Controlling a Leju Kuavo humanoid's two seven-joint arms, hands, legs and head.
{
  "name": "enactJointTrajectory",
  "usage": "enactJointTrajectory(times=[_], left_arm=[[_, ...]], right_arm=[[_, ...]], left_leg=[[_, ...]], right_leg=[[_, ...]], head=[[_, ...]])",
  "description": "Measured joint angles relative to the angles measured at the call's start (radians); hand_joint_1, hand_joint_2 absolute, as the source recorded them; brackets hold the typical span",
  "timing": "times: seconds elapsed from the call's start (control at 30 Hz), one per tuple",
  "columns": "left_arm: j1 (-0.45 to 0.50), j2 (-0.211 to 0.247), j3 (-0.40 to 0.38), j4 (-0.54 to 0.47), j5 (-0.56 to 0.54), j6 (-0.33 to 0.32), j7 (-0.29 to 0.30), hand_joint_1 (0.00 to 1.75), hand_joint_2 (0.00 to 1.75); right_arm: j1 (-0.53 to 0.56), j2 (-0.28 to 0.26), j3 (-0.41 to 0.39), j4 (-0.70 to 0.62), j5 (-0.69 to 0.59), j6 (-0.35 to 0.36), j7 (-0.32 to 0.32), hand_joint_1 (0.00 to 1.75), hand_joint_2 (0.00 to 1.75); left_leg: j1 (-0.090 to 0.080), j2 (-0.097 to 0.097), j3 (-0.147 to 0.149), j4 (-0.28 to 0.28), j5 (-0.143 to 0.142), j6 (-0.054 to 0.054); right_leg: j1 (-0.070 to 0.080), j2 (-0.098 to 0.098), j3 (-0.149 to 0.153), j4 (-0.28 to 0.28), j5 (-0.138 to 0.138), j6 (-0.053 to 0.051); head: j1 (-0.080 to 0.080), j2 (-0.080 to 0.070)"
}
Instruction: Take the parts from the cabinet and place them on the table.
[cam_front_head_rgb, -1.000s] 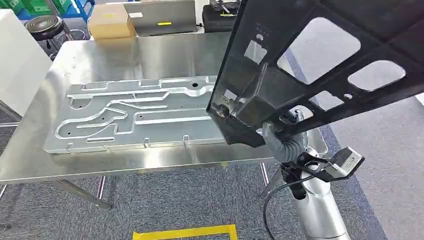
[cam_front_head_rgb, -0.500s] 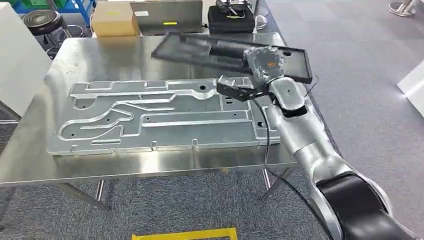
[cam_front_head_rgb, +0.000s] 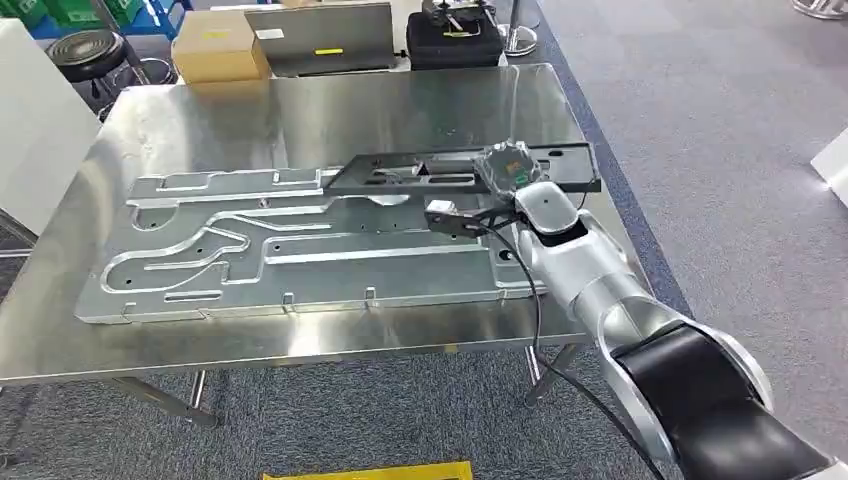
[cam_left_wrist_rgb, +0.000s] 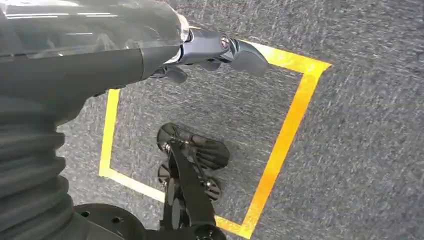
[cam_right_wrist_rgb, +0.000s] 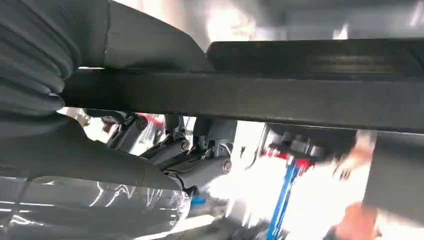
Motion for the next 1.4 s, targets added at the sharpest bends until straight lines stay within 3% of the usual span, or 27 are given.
enactJointTrajectory(times=[0.07,0.1,0.13,0.23,0.3,0.4,0.43,0.47,0.5,0.57,0.6,0.63,0.73,0.77,0.8,0.83,0.87,0.93,0.97,1.0,1.03,1.1,1.13,1.23,1.3,1.33,1.4], left_arm=[[0.0,0.005,-0.001,0.0,-0.002,0.001,-0.009,0.0,1.75],[0.0,0.006,-0.001,0.0,-0.002,0.001,-0.011,0.0,1.75],[-0.001,0.007,-0.002,0.0,-0.002,0.001,-0.012,0.0,1.75],[0.003,0.009,-0.002,0.0,-0.002,0.004,-0.016,0.0,1.75],[0.002,0.009,-0.003,0.0,-0.003,0.007,-0.021,0.0,1.75],[0.001,0.009,-0.004,0.0,-0.005,0.016,-0.038,0.0,1.75],[0.001,0.009,-0.006,0.0,-0.007,0.018,-0.044,0.0,1.75],[0.002,0.009,-0.008,0.0,-0.011,0.018,-0.049,0.0,1.75],[0.002,0.009,-0.01,0.0,-0.014,0.018,-0.052,0.0,1.75],[0.001,0.009,-0.019,0.0,-0.024,0.02,-0.054,0.0,1.75],[0.0,0.008,-0.024,0.0,-0.025,0.021,-0.054,0.0,1.75],[-0.003,0.008,-0.026,0.0,-0.026,0.021,-0.054,0.0,1.75],[-0.009,0.007,-0.028,0.0,-0.027,0.024,-0.053,0.0,1.75],[-0.009,0.006,-0.029,0.0,-0.029,0.026,-0.052,0.0,0.0],[-0.009,0.006,-0.032,0.0,-0.033,0.026,-0.052,0.0,0.0],[-0.008,0.005,-0.034,0.0,-0.034,0.026,-0.053,0.0,0.0],[-0.008,0.005,-0.035,0.0,-0.034,0.027,-0.056,0.0,0.0],[-0.005,0.005,-0.035,0.0,-0.036,0.033,-0.056,0.0,0.0],[-0.002,0.005,-0.037,0.0,-0.037,0.033,-0.053,0.0,0.0],[0.0,0.005,-0.039,0.0,-0.038,0.033,-0.052,0.0,0.0],[0.001,0.005,-0.041,0.0,-0.038,0.033,-0.05,0.0,0.0],[-0.002,0.005,-0.043,0.0,-0.038,0.033,-0.05,0.0,0.0],[-0.004,0.005,-0.044,0.0,-0.038,0.033,-0.049,0.0,0.0],[-0.001,0.005,-0.046,0.0,-0.038,0.03,-0.049,0.0,0.0],[-0.001,0.003,-0.046,0.0,-0.035,0.018,-0.052,0.0,0.0],[-0.002,0.003,-0.046,0.0,-0.034,0.014,-0.057,0.0,0.0],[0.0,0.003,-0.046,0.0,-0.032,0.007,-0.067,0.0,0.0]], right_arm=[[0.024,0.005,0.0,0.022,-0.016,-0.037,-0.014,1.75,1.75],[0.034,0.007,0.0,0.029,-0.019,-0.051,-0.017,1.75,1.75],[0.037,0.007,0.0,0.039,-0.022,-0.061,-0.018,1.75,1.75],[0.051,0.008,-0.002,0.056,-0.038,-0.074,-0.035,1.75,1.75],[0.056,0.008,-0.013,0.06,-0.063,-0.096,-0.064,1.75,1.75],[0.091,0.021,-0.036,0.071,-0.106,-0.15,-0.112,1.75,1.75],[0.11,0.026,-0.046,0.074,-0.121,-0.169,-0.123,1.75,1.75],[0.125,0.033,-0.058,0.077,-0.136,-0.19,-0.134,1.75,1.75],[0.136,0.039,-0.071,0.079,-0.15,-0.21,-0.145,1.75,1.75],[0.147,0.051,-0.095,0.082,-0.177,-0.234,-0.177,1.75,1.75],[0.152,0.058,-0.105,0.082,-0.184,-0.239,-0.188,0.0,0.0],[0.155,0.066,-0.111,0.082,-0.189,-0.245,-0.196,0.0,0.0],[0.175,0.091,-0.129,0.085,-0.206,-0.247,-0.218,0.0,0.0],[0.178,0.099,-0.135,0.085,-0.211,-0.247,-0.224,0.0,0.0],[0.18,0.108,-0.139,0.085,-0.216,-0.247,-0.227,0.0,0.0],[0.18,0.116,-0.144,0.085,-0.226,-0.248,-0.233,0.0,0.0],[0.182,0.122,-0.15,0.085,-0.236,-0.248,-0.243,0.0,0.0],[0.195,0.131,-0.162,0.085,-0.273,-0.259,-0.28,0.0,0.0],[0.202,0.133,-0.172,0.082,-0.296,-0.267,-0.308,0.0,0.0],[0.206,0.135,-0.18,0.079,-0.312,-0.268,-0.324,0.0,0.0],[0.207,0.14,-0.187,0.075,-0.324,-0.268,-0.334,0.0,0.0],[0.206,0.148,-0.198,0.066,-0.332,-0.267,-0.343,0.0,0.0],[0.207,0.151,-0.201,0.062,-0.349,-0.267,-0.363,0.0,0.0],[0.222,0.16,-0.231,0.022,-0.471,-0.247,-0.496,0.0,0.0],[0.237,0.165,-0.253,-0.044,-0.6,-0.191,-0.584,0.0,0.0],[0.25,0.166,-0.256,-0.101,-0.676,-0.157,-0.606,0.0,0.0],[0.279,0.165,-0.255,-0.213,-0.785,-0.114,-0.604,0.0,0.0]], left_leg=[[0.0,0.002,0.082,-0.177,0.094,0.004],[0.0,0.001,0.111,-0.242,0.101,0.01],[-0.006,0.0,0.122,-0.259,0.093,0.014],[-0.006,0.0,0.118,-0.252,0.091,0.028],[0.002,0.002,0.13,-0.267,0.097,0.038],[0.003,0.004,0.133,-0.269,0.096,0.046],[0.003,0.004,0.133,-0.269,0.095,0.047],[0.003,0.004,0.133,-0.268,0.095,0.047],[0.003,0.003,0.134,-0.267,0.094,0.047],[0.003,0.003,0.139,-0.265,0.091,0.042],[0.003,0.003,0.142,-0.265,0.089,0.038],[-0.003,0.004,0.139,-0.262,0.086,0.03],[0.001,0.007,0.146,-0.269,0.088,0.011],[0.001,0.008,0.147,-0.27,0.087,0.003],[0.005,0.008,0.142,-0.256,0.077,-0.001],[0.005,0.008,0.127,-0.22,0.046,-0.005],[0.006,0.008,0.099,-0.153,0.006,-0.007],[0.006,0.008,0.03,0.006,-0.062,-0.013],[0.006,0.008,0.015,0.04,-0.063,-0.014],[0.006,0.008,0.025,0.023,-0.044,-0.012],[0.006,0.008,0.054,-0.034,-0.009,-0.01],[0.006,0.008,0.148,-0.217,0.071,0.0],[0.001,0.007,0.168,-0.258,0.057,0.007],[-0.006,0.004,0.164,-0.261,0.065,0.022],[0.005,0.007,0.167,-0.273,0.076,0.037],[0.005,0.006,0.166,-0.275,0.078,0.042],[0.004,0.006,0.164,-0.275,0.078,0.046]], right_leg=[[0.0,0.001,0.006,0.007,-0.01,0.005],[0.0,0.001,0.006,0.011,-0.016,0.009],[0.007,0.002,-0.001,0.02,-0.018,0.014],[0.004,0.004,0.001,0.012,-0.016,0.028],[0.003,0.004,0.0,0.029,-0.033,0.039],[-0.004,0.001,-0.102,0.237,-0.134,0.055],[-0.006,0.001,-0.132,0.292,-0.148,0.057],[-0.009,0.001,-0.145,0.308,-0.14,0.058],[-0.011,0.0,-0.134,0.279,-0.111,0.059],[-0.011,0.0,-0.057,0.118,-0.022,0.053],[-0.01,-0.001,-0.015,0.037,0.006,0.046],[-0.003,-0.002,-0.006,0.014,-0.007,0.041],[0.005,0.002,-0.007,0.014,-0.003,0.025],[-0.002,0.003,-0.004,0.004,0.003,0.014],[-0.005,0.002,-0.001,-0.001,0.009,0.009],[-0.005,0.002,-0.001,-0.003,0.009,0.005],[-0.004,0.002,-0.002,-0.003,0.01,-0.001],[0.001,0.001,-0.002,-0.002,0.01,-0.002],[0.003,0.001,-0.002,0.0,0.009,-0.002],[0.004,0.001,-0.002,0.001,0.009,-0.003],[0.004,0.002,-0.002,0.003,0.009,-0.003],[0.004,0.004,-0.002,0.008,0.006,0.001],[0.01,0.004,-0.004,0.011,0.004,0.005],[0.007,0.004,-0.008,0.009,0.008,0.021],[0.007,0.004,-0.011,0.016,0.001,0.032],[0.007,0.002,-0.025,0.051,-0.029,0.037],[0.002,0.001,-0.089,0.193,-0.106,0.045]], head=[[0.0,0.0],[0.0,0.0],[0.0,0.0],[0.0,0.0],[0.0,0.0],[0.0,0.0],[0.0,0.0],[0.0,0.0],[0.0,0.0],[0.0,0.0],[0.0,0.0],[0.0,0.0],[0.0,0.0],[0.0,0.0],[0.0,0.0],[0.0,0.0],[0.0,0.0],[0.0,0.0],[0.0,0.0],[0.0,0.0],[0.0,0.0],[0.0,0.0],[0.0,0.0],[0.0,0.0],[0.0,0.0],[0.0,0.0],[0.0,0.0]])
